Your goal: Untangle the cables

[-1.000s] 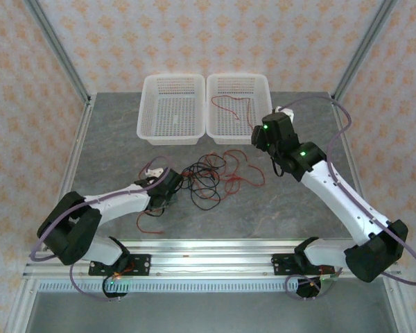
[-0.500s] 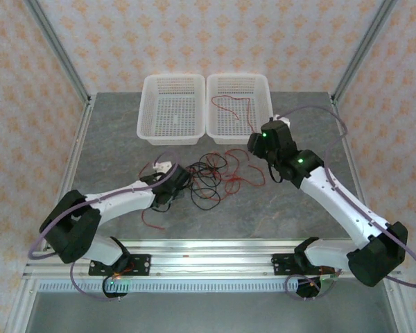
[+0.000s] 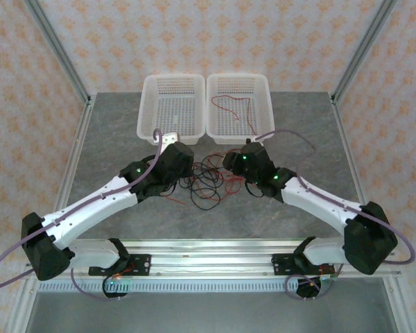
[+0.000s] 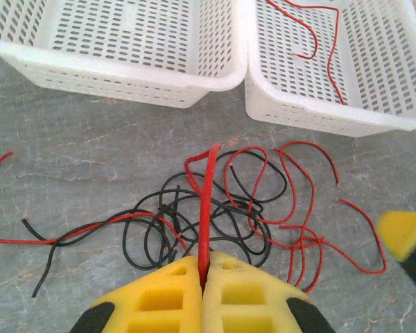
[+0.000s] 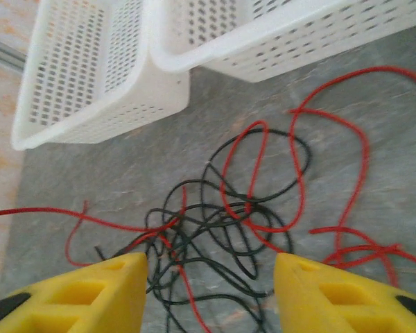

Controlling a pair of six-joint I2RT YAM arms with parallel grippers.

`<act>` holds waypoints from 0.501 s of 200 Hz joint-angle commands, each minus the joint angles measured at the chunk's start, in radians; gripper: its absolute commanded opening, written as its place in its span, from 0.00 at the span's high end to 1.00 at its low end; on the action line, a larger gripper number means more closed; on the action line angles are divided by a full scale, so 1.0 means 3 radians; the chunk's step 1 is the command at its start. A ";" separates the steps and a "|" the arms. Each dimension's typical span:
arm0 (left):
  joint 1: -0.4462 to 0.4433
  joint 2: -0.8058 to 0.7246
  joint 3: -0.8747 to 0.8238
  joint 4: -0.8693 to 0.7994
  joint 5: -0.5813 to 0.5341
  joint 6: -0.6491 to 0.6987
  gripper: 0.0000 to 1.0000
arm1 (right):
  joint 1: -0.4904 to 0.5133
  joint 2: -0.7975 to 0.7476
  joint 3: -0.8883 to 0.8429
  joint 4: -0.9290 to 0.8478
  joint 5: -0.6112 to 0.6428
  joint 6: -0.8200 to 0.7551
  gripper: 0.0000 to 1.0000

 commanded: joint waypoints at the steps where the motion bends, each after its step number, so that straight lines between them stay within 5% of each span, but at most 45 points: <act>1: -0.0054 -0.0016 0.0211 -0.0245 -0.0087 0.0153 1.00 | 0.0077 0.0159 -0.0052 0.0796 -0.0049 0.0320 0.49; 100: -0.0149 0.0125 0.1158 -0.0404 -0.0245 0.0517 1.00 | 0.0175 0.0743 -0.0224 0.0985 0.0480 0.0684 0.51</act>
